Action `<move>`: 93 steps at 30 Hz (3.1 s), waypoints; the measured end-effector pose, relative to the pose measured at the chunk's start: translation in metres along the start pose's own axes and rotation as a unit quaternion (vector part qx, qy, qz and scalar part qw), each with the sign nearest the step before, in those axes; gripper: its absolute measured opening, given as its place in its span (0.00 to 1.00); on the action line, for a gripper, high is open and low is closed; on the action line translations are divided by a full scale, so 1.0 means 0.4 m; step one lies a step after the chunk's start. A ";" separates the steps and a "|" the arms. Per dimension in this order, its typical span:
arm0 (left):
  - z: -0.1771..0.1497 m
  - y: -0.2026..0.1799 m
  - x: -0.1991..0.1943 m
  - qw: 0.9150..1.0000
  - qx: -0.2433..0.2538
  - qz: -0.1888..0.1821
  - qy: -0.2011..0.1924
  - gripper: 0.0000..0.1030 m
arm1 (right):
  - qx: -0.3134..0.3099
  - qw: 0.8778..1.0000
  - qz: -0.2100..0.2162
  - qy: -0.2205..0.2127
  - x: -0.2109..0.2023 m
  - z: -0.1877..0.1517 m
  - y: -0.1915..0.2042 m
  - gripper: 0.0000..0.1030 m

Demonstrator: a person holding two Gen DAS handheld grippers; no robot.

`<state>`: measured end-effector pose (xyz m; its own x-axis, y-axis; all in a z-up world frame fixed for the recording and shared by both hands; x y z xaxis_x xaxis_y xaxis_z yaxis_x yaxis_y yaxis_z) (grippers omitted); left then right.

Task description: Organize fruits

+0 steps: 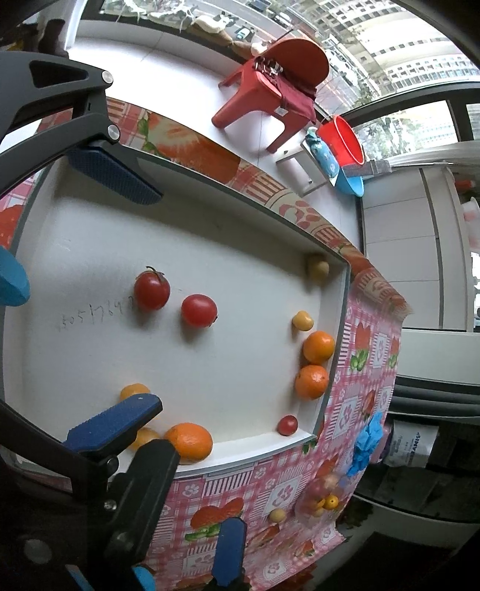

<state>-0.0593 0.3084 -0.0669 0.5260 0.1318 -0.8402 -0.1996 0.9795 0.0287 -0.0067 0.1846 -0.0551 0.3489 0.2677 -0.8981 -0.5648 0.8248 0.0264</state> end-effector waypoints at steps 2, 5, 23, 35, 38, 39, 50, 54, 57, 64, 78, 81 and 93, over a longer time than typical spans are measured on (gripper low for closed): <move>-0.002 0.001 -0.001 1.000 0.000 0.003 0.003 1.00 | 0.000 1.000 -0.001 0.000 0.000 0.000 0.000 1.00; -0.003 0.002 -0.001 1.000 0.000 0.003 0.009 1.00 | -0.001 1.000 -0.002 0.002 0.000 -0.001 0.000 1.00; -0.016 -0.010 -0.009 1.000 0.012 0.016 0.012 1.00 | -0.011 1.000 0.002 0.013 0.000 -0.016 0.011 1.00; -0.023 -0.015 -0.006 1.000 0.016 0.019 0.016 1.00 | -0.009 1.000 0.002 0.014 0.002 -0.021 0.006 1.00; -0.024 -0.015 -0.006 1.000 0.016 0.019 0.016 1.00 | -0.009 1.000 0.002 0.015 0.003 -0.024 0.006 1.00; -0.025 -0.015 -0.006 1.000 0.016 0.019 0.017 1.00 | -0.010 1.000 0.002 0.015 0.004 -0.026 0.006 1.00; -0.028 -0.019 -0.005 0.999 0.018 0.021 0.017 1.00 | -0.010 1.000 0.001 0.017 0.006 -0.028 0.008 1.00; -0.031 -0.021 -0.005 0.999 0.020 0.022 0.016 1.00 | -0.011 1.000 0.000 0.018 0.007 -0.028 0.008 1.00; -0.031 -0.021 -0.006 0.999 0.020 0.022 0.016 1.00 | -0.012 1.000 0.000 0.019 0.008 -0.030 0.007 1.00; -0.031 -0.021 -0.006 0.999 0.021 0.023 0.016 1.00 | -0.013 1.000 0.000 0.020 0.008 -0.034 0.009 1.00; -0.032 -0.024 -0.011 0.999 0.024 0.023 0.015 1.00 | -0.013 1.000 -0.002 0.021 0.007 -0.034 0.011 1.00; -0.033 -0.025 -0.011 0.999 0.023 0.023 0.015 1.00 | -0.013 1.000 -0.002 0.021 0.007 -0.035 0.010 1.00; -0.034 -0.028 -0.012 0.999 0.025 0.023 0.014 1.00 | -0.013 1.000 -0.002 0.021 0.007 -0.034 0.010 1.00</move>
<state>-0.0709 0.2949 -0.0704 0.4933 0.1738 -0.8523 -0.1818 0.9788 0.0943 -0.0183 0.1817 -0.0635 0.3195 0.2425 -0.9160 -0.5835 0.8120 0.0114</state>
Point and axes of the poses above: each gripper's, at about its wrist camera, not at the fingertips, and x roughly the way its jaws point, y to its left, z to its top, the point moved 5 cm from there along x, roughly the way its jaws point, and after that the axes turned 4 degrees about x, right-handed, at the moved point
